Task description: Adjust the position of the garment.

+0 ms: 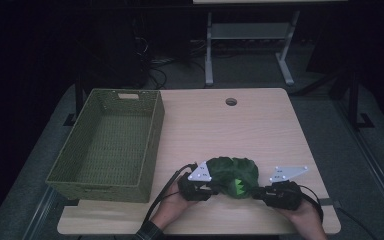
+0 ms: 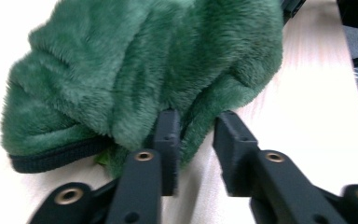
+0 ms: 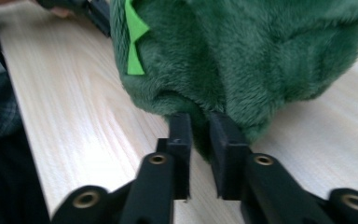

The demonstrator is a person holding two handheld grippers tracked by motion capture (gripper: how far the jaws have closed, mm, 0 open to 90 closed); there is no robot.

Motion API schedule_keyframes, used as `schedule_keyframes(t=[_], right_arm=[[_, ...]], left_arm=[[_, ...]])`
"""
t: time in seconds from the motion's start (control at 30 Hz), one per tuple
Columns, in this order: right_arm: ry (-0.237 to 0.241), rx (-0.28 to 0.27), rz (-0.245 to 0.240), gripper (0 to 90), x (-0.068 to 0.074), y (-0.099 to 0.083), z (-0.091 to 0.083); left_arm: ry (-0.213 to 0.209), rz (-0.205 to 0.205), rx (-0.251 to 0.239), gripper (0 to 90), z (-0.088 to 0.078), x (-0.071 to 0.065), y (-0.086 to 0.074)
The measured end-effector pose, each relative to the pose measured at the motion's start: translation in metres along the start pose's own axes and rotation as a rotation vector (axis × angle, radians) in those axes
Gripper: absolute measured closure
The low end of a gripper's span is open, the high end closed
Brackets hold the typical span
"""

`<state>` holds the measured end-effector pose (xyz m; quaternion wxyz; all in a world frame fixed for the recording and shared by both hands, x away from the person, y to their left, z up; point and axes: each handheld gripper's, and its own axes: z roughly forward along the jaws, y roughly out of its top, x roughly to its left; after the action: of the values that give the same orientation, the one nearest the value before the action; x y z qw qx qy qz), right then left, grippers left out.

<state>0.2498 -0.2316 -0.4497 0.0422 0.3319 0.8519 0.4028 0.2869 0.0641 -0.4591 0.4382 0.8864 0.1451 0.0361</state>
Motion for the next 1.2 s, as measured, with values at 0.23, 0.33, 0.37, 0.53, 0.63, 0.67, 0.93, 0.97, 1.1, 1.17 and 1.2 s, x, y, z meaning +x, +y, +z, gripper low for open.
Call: schedule_keyframes(t=[0.23,0.33,0.37,0.53,0.63,0.67,0.93,0.97,1.1,1.17,1.2], right_arm=[[-0.012,-0.039,-0.007,70.6,0.004,0.0,-0.016],[-0.03,-0.066,-0.013,78.7,0.003,0.007,-0.02],[-0.034,-0.07,-0.02,81.5,0.002,0.01,-0.021],[-0.067,-0.11,-0.04,89.8,-0.005,0.031,-0.019],[-0.075,-0.102,-0.041,90.0,-0.011,0.04,-0.011],[-0.086,-0.084,-0.043,90.0,-0.014,0.041,-0.006],[-0.102,0.071,-0.003,90.0,-0.029,0.029,0.027],[-0.104,0.083,-0.007,90.0,-0.029,0.029,0.029],[-0.099,0.103,-0.002,90.0,-0.029,0.028,0.034],[-0.096,0.112,0.0,90.0,-0.031,0.026,0.036],[-0.091,0.116,0.011,90.0,-0.031,0.025,0.036]], left_arm=[[-0.001,0.008,-0.011,55.8,-0.021,-0.009,0.007],[-0.003,-0.004,-0.027,61.2,-0.027,-0.008,0.009],[0.0,-0.007,-0.03,66.2,-0.028,-0.006,0.01],[0.029,-0.044,-0.051,86.2,-0.021,0.006,0.022],[0.061,-0.052,-0.04,89.3,-0.013,0.012,0.026],[0.061,-0.061,-0.033,89.4,-0.01,0.014,0.026],[0.075,-0.073,0.051,89.4,0.009,0.021,0.014],[0.081,-0.078,0.059,89.5,0.012,0.021,0.014],[0.086,-0.084,0.081,89.5,0.019,0.025,0.012],[0.09,-0.081,0.1,89.7,0.021,0.028,0.012],[0.096,-0.081,0.097,89.7,0.022,0.029,0.012]])
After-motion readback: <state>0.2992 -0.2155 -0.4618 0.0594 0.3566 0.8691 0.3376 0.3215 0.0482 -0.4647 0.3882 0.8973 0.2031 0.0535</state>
